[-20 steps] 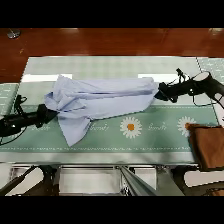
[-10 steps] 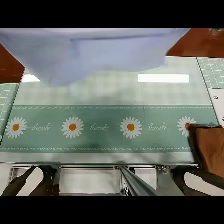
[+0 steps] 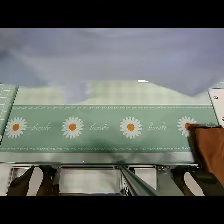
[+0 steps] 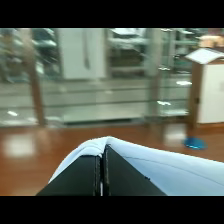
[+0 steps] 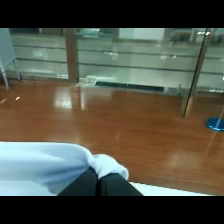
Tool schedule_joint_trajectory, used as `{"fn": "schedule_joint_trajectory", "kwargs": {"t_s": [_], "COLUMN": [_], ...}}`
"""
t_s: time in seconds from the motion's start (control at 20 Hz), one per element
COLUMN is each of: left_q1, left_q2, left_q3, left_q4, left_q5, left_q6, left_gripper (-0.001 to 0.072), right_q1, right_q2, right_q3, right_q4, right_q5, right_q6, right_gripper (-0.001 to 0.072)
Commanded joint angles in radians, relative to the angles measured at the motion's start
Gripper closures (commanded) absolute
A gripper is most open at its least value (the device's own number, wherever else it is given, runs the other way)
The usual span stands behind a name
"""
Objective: Fold the shirts.
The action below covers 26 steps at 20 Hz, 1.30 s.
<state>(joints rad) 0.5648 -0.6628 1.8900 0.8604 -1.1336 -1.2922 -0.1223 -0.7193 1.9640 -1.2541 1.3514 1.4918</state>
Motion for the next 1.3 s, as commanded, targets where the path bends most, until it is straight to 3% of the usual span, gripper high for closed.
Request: {"fn": "schedule_joint_trajectory", "kwargs": {"t_s": [0.0,0.15,0.3,0.45,0.6,0.75,0.95,1.15,1.25], "left_q1": [-0.113,-0.266,-0.315,-0.315,-0.316,-0.316,-0.326,-0.372,-0.387], "left_q2": [0.114,0.14,0.132,0.122,0.045,-0.082,-0.334,-0.569,-0.669], "left_q3": [0.046,0.046,-0.011,-0.228,-0.492,-0.677,-0.712,-0.693,-0.673], "left_q4": [0.349,0.46,0.546,0.52,0.416,0.413,0.359,0.311,0.308], "left_q5": [-0.032,-0.069,-0.145,-0.138,-0.136,-0.009,0.166,0.357,0.453], "left_q6": [-0.093,-0.11,-0.158,-0.197,-0.213,-0.213,-0.213,-0.219,-0.282], "left_gripper": [0.069,0.069,0.069,0.069,0.069,0.0691,0.069,0.069,0.069], "right_q1": [0.0,0.0,0.0,0.0,0.001,0.001,0.001,0.002,0.002], "right_q2": [0.111,0.116,0.116,0.116,0.096,-0.018,-0.325,-0.677,-0.859], "right_q3": [0.004,0.0,-0.076,-0.257,-0.527,-0.737,-0.777,-0.664,-0.515], "right_q4": [-0.064,-0.063,-0.048,0.017,0.077,0.095,0.141,0.292,0.341], "right_q5": [0.119,0.177,0.25,0.228,0.098,-0.063,-0.286,-0.43,-0.435], "right_q6": [0.033,0.055,0.092,0.094,0.068,0.024,-0.038,-0.083,-0.081], "right_gripper": [0.0687,0.0687,0.0687,0.0687,0.0687,0.0687,0.0687,0.0687,0.0687]}}
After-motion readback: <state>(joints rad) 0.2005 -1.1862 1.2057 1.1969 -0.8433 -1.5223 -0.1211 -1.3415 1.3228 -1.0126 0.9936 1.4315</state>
